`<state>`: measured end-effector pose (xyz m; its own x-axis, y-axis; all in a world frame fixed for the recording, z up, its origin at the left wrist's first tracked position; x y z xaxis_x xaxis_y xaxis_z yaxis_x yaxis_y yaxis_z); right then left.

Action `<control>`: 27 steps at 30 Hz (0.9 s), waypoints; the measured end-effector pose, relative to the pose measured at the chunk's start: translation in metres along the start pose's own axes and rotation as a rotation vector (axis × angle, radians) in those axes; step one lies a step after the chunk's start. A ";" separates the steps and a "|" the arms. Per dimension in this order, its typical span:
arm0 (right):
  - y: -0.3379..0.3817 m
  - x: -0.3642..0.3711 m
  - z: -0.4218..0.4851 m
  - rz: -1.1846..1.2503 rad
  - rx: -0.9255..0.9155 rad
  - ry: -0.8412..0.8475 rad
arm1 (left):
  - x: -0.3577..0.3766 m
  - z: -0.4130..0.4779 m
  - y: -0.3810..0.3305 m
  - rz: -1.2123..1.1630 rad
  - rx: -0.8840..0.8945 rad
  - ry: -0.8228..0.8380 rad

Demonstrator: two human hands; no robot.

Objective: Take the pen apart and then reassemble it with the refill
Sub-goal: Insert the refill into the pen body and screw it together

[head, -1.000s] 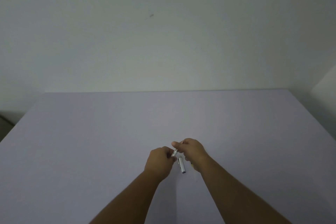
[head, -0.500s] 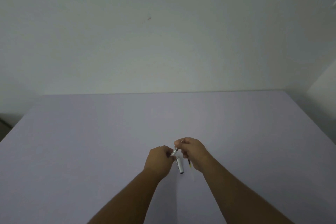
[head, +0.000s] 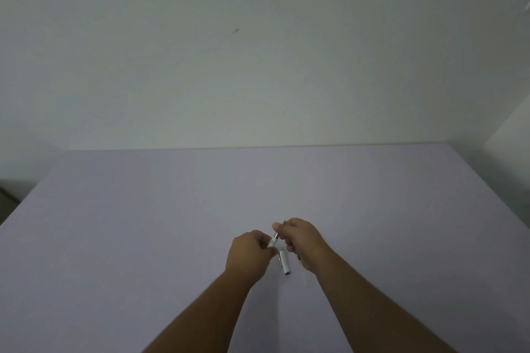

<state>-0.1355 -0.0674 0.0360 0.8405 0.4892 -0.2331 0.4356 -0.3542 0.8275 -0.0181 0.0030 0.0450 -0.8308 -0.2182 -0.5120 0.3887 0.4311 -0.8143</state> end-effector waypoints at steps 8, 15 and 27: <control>0.002 0.001 0.001 0.050 -0.017 -0.012 | 0.000 -0.001 -0.001 0.011 0.004 -0.031; 0.003 0.006 0.001 0.118 -0.037 0.053 | 0.000 0.000 0.000 0.000 -0.027 -0.072; 0.002 0.005 -0.001 0.072 -0.077 0.039 | -0.002 0.001 0.005 -0.014 -0.034 -0.037</control>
<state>-0.1308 -0.0651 0.0369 0.8547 0.4961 -0.1529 0.3474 -0.3278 0.8785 -0.0143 0.0044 0.0418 -0.8202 -0.2565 -0.5113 0.3629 0.4575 -0.8117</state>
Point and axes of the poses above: each hand's wrist, its own z-axis towards the middle knuckle, its own x-axis out of the palm, y = z × x, the point moved 1 cm from there along z, towards the middle knuckle, and after that the axes turned 11 degrees about -z, right-handed, at the moved point
